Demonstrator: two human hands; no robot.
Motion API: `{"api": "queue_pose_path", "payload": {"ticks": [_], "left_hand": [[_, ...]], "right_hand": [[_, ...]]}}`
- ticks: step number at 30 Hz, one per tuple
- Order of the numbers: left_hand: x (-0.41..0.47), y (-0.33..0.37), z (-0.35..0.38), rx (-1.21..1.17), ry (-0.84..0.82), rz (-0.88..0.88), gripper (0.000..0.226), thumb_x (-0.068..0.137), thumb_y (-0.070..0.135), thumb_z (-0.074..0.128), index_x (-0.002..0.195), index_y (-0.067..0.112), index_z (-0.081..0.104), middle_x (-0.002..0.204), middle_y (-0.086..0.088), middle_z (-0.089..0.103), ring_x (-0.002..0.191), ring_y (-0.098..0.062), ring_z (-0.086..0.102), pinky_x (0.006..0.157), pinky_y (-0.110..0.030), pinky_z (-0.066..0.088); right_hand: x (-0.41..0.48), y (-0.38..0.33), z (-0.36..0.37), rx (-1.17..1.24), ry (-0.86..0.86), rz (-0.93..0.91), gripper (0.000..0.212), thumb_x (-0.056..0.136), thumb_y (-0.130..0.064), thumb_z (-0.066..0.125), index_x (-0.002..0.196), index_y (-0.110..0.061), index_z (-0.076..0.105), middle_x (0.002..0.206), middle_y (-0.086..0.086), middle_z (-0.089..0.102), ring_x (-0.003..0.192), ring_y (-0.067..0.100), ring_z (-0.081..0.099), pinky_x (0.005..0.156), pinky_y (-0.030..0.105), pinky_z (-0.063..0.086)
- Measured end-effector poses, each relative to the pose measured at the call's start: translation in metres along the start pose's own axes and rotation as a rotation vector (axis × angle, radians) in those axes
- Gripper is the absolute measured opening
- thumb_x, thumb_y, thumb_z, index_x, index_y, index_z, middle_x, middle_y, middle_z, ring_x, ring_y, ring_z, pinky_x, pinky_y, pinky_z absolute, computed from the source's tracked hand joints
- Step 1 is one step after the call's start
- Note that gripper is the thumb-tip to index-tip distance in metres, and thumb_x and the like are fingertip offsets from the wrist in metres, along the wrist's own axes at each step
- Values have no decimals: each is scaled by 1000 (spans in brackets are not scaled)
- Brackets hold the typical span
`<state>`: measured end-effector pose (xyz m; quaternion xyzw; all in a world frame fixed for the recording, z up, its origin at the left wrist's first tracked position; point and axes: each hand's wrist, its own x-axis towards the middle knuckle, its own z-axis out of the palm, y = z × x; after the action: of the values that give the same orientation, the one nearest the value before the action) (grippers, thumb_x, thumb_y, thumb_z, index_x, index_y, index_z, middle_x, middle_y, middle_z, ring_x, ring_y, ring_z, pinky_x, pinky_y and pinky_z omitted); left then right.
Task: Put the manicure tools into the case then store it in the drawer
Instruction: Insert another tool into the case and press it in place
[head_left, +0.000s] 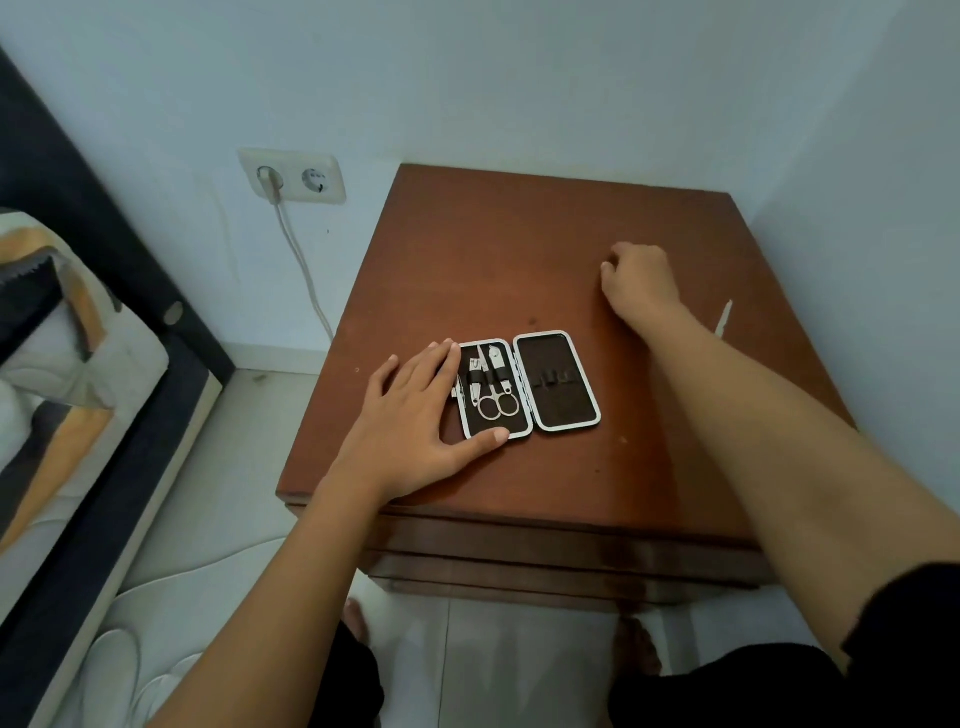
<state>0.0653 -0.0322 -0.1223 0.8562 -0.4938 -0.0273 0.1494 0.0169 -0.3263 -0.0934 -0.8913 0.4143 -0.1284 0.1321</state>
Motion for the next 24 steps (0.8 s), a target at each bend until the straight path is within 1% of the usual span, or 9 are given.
{"api": "queue_pose_path", "payload": {"ticks": [4, 6, 9, 10, 12, 13, 14, 19, 24], "left_hand": [[0, 1, -1, -11, -4, -7, 109, 65, 87, 16, 151, 20, 8, 158, 6, 11, 144, -5, 5, 117, -34, -2], [0, 1, -1, -21, -2, -12, 108, 66, 86, 17, 151, 20, 9, 158, 6, 11, 144, -5, 6, 117, -34, -2], [-1, 2, -2, -37, -3, -14, 107, 66, 86, 19, 150, 20, 10, 158, 5, 12, 144, -6, 6, 116, -34, -3], [-1, 2, -2, -40, -4, -14, 107, 66, 86, 19, 150, 20, 10, 158, 5, 12, 144, -6, 6, 116, -34, -3], [-2, 2, -3, -39, -7, -14, 107, 66, 86, 18, 150, 20, 10, 158, 5, 12, 144, -7, 7, 116, -34, -3], [-2, 2, -3, -36, -8, -13, 107, 66, 86, 18, 150, 20, 10, 159, 4, 12, 144, -7, 7, 116, -34, -3], [-2, 2, -3, -35, -7, -11, 107, 66, 86, 18, 150, 20, 10, 159, 4, 12, 144, -7, 7, 116, -34, -3], [-2, 2, -2, -28, -3, -11, 107, 66, 86, 17, 150, 20, 10, 159, 4, 13, 144, -6, 7, 117, -35, -2], [-1, 1, -1, -33, 0, -9, 107, 66, 86, 18, 150, 20, 10, 158, 4, 13, 144, -7, 7, 117, -35, -2]], "right_hand": [[-18, -15, -1, 51, 60, -81, 34, 83, 2, 42, 108, -6, 65, 111, 22, 62, 106, 40, 55, 82, 39, 48], [-31, -20, -2, 73, 42, -131, 37, 80, 6, 42, 107, -6, 64, 110, 20, 62, 106, 38, 54, 84, 39, 46], [-52, -28, -4, 304, 38, -202, 42, 78, 11, 40, 108, -7, 62, 100, 14, 62, 95, 28, 57, 86, 35, 48], [-59, -30, -5, 419, 34, -195, 41, 79, 12, 41, 109, -8, 62, 93, 9, 60, 86, 21, 57, 81, 31, 49], [-71, -35, -11, 616, -1, -163, 40, 83, 9, 47, 114, -13, 58, 85, -1, 55, 74, 8, 52, 66, 14, 48], [-76, -36, -14, 672, -32, -157, 42, 84, 7, 50, 117, -17, 56, 83, -4, 53, 72, 4, 51, 60, 7, 45], [-80, -36, -15, 699, -68, -164, 44, 84, 5, 51, 121, -20, 53, 82, -7, 51, 72, 4, 50, 58, 5, 44], [-90, -32, -10, 689, -225, -220, 57, 84, 4, 55, 129, -29, 45, 84, -4, 49, 79, 17, 56, 74, 24, 50], [-87, -31, -12, 721, -346, -217, 56, 80, 10, 57, 125, -22, 52, 81, -1, 53, 76, 21, 59, 77, 33, 57]]}}
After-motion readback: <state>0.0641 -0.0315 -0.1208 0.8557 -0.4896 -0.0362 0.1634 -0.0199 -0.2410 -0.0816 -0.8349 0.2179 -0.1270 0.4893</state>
